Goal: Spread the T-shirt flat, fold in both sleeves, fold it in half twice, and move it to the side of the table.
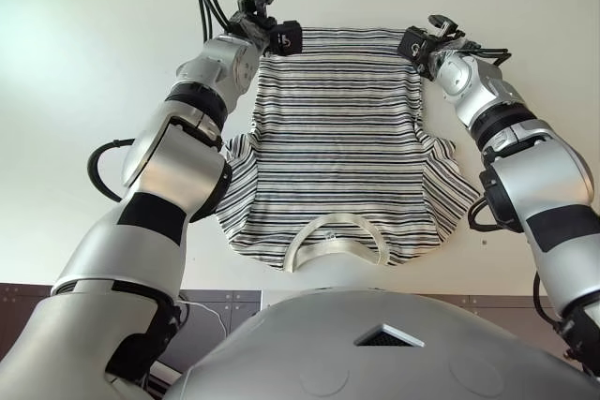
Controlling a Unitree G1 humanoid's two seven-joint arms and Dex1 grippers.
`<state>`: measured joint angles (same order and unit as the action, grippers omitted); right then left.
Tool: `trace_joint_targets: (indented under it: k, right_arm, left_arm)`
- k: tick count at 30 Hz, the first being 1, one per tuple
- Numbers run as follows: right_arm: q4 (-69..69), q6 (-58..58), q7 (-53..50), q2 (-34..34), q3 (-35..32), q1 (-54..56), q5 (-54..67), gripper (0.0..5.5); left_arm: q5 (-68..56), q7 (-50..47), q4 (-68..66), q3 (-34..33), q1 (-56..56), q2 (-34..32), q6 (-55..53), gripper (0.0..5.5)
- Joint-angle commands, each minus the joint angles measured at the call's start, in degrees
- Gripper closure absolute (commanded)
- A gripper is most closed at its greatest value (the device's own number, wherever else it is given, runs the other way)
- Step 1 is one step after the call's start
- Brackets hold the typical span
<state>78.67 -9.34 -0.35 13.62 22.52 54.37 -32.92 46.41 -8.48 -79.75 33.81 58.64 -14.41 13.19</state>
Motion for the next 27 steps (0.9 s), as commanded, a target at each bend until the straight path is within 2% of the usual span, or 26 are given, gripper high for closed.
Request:
trace_joint_targets:
  k: [1,4,5,7,9,12,15,17,21,27]
  right_arm:
    - [-2.18,-8.46,-9.48,0.51,-3.73,2.26,2.90,2.30]
    - [-9.03,-20.91,-16.67,5.17,-4.78,-4.17,3.15,2.30]
    - [-15.01,-26.08,-15.01,7.42,-5.06,-9.27,4.20,2.30]
    - [-35.20,-34.47,-4.58,12.74,-4.40,-25.38,12.79,2.30]
    - [-56.60,-36.82,4.34,18.88,-1.77,-41.17,25.06,2.30]
    - [-77.70,-33.69,10.77,25.55,-0.78,-54.40,37.10,2.30]
    - [-82.53,-29.85,12.73,25.29,-4.23,-55.59,38.57,2.30]
    - [-81.96,-27.05,13.27,23.28,-5.64,-53.78,38.95,2.30]
    - [-81.07,-23.21,13.14,20.62,-6.90,-53.31,38.30,2.30]
    - [-81.76,-19.96,15.85,19.33,-6.98,-53.23,35.75,2.30]
  left_arm:
    - [-1.51,-6.89,0.42,-2.17,1.57,-1.30,1.46,2.84]
    - [-4.34,-14.48,2.43,-5.45,-2.04,-5.40,7.52,2.84]
    - [-6.03,-15.13,3.88,-6.82,-4.88,-7.31,11.94,2.84]
    - [-11.70,-12.76,10.74,-10.05,-14.98,-12.39,26.49,2.84]
    - [-19.47,-10.00,23.93,-13.58,-28.43,-17.98,37.57,2.84]
    - [-31.41,-3.31,52.22,-15.55,-54.16,-29.88,42.54,2.84]
    - [-35.79,1.41,69.75,-19.31,-76.20,-41.40,40.62,2.84]
    - [-35.37,2.57,75.38,-26.56,-90.70,-44.52,40.45,2.84]
    - [-41.70,4.79,80.16,-44.44,-110.94,-42.78,44.10,2.84]
    - [-41.00,17.69,81.80,-48.60,-126.83,-44.98,41.48,2.84]
